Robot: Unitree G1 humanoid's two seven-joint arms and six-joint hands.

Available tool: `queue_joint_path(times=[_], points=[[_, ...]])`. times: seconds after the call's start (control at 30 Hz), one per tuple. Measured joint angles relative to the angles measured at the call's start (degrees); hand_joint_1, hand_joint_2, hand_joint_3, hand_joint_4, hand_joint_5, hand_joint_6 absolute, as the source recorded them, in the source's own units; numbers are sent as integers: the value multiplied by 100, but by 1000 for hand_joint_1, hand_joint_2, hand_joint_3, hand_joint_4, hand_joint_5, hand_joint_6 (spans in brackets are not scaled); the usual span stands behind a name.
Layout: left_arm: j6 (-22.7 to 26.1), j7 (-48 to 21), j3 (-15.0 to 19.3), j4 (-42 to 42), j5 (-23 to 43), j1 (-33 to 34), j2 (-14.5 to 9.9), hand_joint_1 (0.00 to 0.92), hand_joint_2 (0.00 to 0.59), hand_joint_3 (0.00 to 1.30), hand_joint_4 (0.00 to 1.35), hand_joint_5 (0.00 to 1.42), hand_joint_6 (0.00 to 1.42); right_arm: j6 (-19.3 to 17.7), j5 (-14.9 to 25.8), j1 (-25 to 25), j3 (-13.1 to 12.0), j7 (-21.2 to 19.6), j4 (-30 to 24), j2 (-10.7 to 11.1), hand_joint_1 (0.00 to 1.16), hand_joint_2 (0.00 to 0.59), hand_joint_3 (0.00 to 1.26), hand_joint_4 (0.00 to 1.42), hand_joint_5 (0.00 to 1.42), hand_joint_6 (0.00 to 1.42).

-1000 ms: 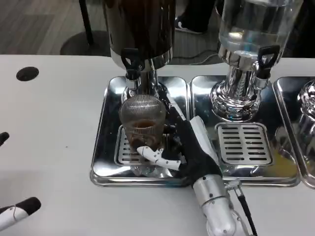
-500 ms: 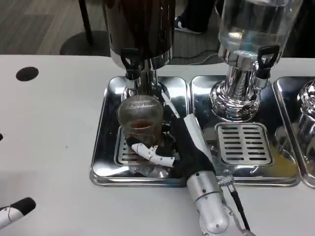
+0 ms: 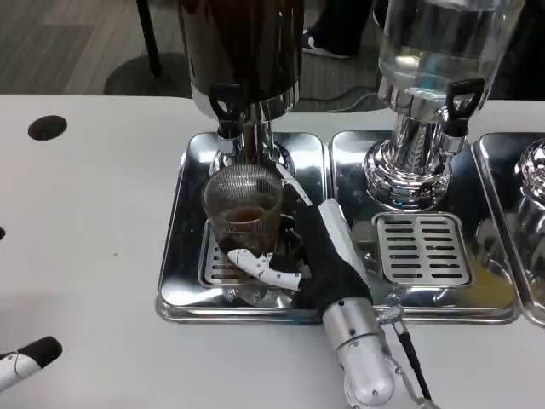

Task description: Grasp the cup under the faucet to collect the drink, then remove the cup.

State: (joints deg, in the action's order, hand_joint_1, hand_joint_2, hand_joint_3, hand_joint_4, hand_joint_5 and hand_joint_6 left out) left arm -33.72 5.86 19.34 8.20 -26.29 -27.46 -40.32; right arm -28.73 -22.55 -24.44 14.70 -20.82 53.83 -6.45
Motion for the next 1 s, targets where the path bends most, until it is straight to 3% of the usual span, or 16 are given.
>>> queue_joint_path(times=[1.0], points=[[2, -5, 1, -3, 85, -11, 0, 0, 30, 0, 0, 0, 0, -1, 50, 9, -42, -33, -23, 11, 876, 201, 270, 285, 337, 351]])
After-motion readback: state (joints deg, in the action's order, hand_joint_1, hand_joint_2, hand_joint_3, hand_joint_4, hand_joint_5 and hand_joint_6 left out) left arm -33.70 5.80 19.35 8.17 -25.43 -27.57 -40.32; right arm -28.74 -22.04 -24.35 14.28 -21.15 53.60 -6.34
